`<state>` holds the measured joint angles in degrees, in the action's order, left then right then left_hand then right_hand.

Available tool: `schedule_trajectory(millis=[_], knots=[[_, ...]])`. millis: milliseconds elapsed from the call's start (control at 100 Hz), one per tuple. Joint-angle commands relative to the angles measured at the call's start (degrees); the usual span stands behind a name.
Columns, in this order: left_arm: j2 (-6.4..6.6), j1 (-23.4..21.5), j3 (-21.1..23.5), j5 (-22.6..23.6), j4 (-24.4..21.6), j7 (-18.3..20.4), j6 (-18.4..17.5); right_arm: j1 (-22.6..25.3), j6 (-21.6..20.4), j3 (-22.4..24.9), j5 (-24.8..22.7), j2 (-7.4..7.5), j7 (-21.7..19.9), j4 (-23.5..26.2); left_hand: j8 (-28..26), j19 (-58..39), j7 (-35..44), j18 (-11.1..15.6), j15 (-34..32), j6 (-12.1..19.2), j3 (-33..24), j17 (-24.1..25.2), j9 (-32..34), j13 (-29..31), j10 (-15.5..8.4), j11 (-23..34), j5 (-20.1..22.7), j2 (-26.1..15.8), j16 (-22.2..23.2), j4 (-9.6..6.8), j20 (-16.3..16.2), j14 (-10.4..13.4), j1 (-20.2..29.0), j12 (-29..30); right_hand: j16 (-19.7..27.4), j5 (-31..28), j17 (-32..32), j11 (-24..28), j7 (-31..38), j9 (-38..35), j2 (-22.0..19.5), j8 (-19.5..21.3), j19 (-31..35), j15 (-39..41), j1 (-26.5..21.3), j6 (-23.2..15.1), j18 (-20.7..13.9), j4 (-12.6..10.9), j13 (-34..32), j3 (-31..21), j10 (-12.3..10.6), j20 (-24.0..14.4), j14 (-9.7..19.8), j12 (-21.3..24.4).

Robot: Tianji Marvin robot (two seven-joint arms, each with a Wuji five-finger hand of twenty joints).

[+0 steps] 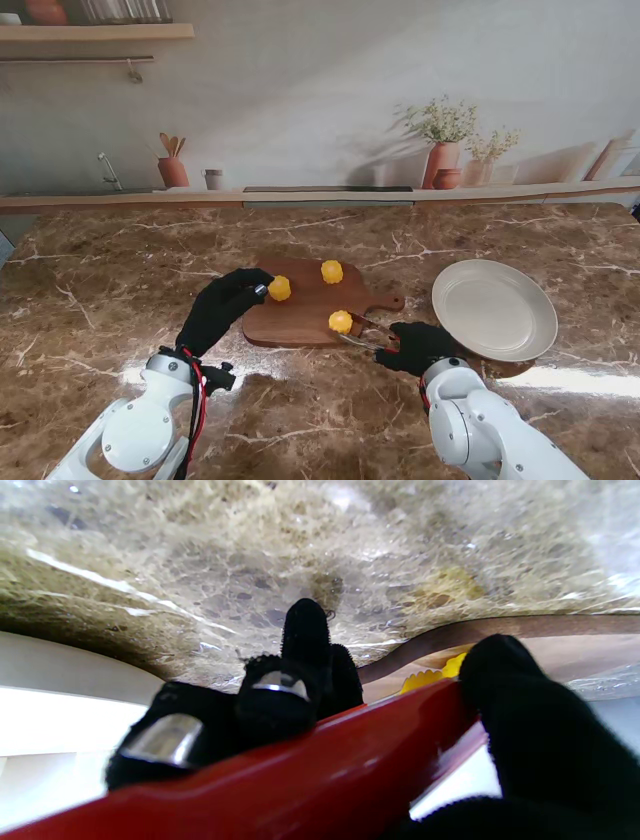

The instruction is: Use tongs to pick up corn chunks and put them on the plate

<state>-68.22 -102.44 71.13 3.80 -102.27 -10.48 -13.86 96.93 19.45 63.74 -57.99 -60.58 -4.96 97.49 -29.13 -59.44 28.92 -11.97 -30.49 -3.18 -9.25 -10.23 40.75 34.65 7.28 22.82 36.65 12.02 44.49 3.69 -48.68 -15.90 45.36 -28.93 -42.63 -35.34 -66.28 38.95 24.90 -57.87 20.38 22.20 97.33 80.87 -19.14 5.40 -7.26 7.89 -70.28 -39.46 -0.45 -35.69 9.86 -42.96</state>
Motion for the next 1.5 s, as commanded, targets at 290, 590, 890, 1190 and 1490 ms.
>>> schedule_trajectory(millis=[290,590,890,1190,1490], knots=[[0.12,-0.7,0.2,-0.8,0.0,0.3,-0.2,2.3,-2.5,2.5,2.2,-0.36,0.8,0.4,-0.7,1.4,-0.9,3.5,1.7,0.5,3.1,1.0,-2.3,-2.2,-0.4,-1.1,-1.6,-2.0,-0.7,-1.81,-0.7,-0.5,1.1,0.2,-1.7,-6.1,-3.6,-0.8,-1.9,-4.5,-14.1,1.0,19.7,7.7,-8.5,-2.2,-6.8,-2.5,-5.6,-2.3,1.6,-4.7,1.9,-1.4],[0.16,-0.7,0.5,-0.7,0.0,0.5,-0.4,7.0,2.4,10.6,1.9,-1.26,3.0,4.7,-0.8,1.6,-0.9,3.7,1.8,0.6,3.8,1.1,-2.4,-2.3,-0.6,-1.1,-1.7,-2.2,-0.7,-1.89,-0.8,-0.3,1.3,0.1,-1.7,-6.3,-3.6,-1.2,-1.5,-5.0,-13.6,0.9,19.8,7.7,-9.2,-1.2,-5.9,-2.5,-5.6,-2.5,1.6,-4.5,1.5,-1.7],[0.22,-0.3,0.5,-0.8,0.3,0.8,-0.5,8.9,11.9,18.3,2.3,-2.19,4.8,5.1,-0.8,1.8,-0.9,3.7,2.0,0.6,4.3,1.2,-2.5,-2.5,-0.6,-1.2,-1.7,-2.3,-0.8,-1.96,-0.9,-0.4,1.6,0.1,-2.0,-6.4,-3.7,-1.2,-1.3,-5.1,-13.6,0.8,20.1,8.0,-9.4,-0.5,-6.3,-2.5,-5.6,-2.5,1.7,-4.5,1.6,-2.0],[0.19,0.0,0.4,-0.9,0.4,0.9,-0.2,6.0,17.7,18.7,0.2,-1.59,1.9,0.1,-0.8,1.9,-1.0,3.7,2.1,0.5,4.6,1.2,-2.4,-2.5,-0.4,-1.3,-1.7,-2.3,-0.8,-2.03,-0.9,-0.4,2.0,0.1,-4.0,-5.5,-4.1,0.8,-1.5,-5.5,1.3,-0.6,20.2,8.9,-2.4,2.5,-11.4,-3.4,-5.8,-12.4,0.7,-6.1,6.4,-2.9],[0.4,0.2,0.7,-0.5,0.4,1.6,0.1,5.1,17.3,18.2,2.1,-2.07,5.2,-2.1,-0.8,2.0,-1.2,3.8,2.1,0.5,4.9,1.2,-2.5,-2.5,-0.5,-1.3,-1.8,-2.3,-0.9,-2.07,-0.9,-0.4,2.1,0.1,-4.3,-0.3,-4.3,2.5,-1.5,-1.9,7.2,-1.7,19.6,8.6,2.2,4.8,-13.5,-3.7,-5.9,-10.8,-0.1,-6.7,8.2,-2.8]])
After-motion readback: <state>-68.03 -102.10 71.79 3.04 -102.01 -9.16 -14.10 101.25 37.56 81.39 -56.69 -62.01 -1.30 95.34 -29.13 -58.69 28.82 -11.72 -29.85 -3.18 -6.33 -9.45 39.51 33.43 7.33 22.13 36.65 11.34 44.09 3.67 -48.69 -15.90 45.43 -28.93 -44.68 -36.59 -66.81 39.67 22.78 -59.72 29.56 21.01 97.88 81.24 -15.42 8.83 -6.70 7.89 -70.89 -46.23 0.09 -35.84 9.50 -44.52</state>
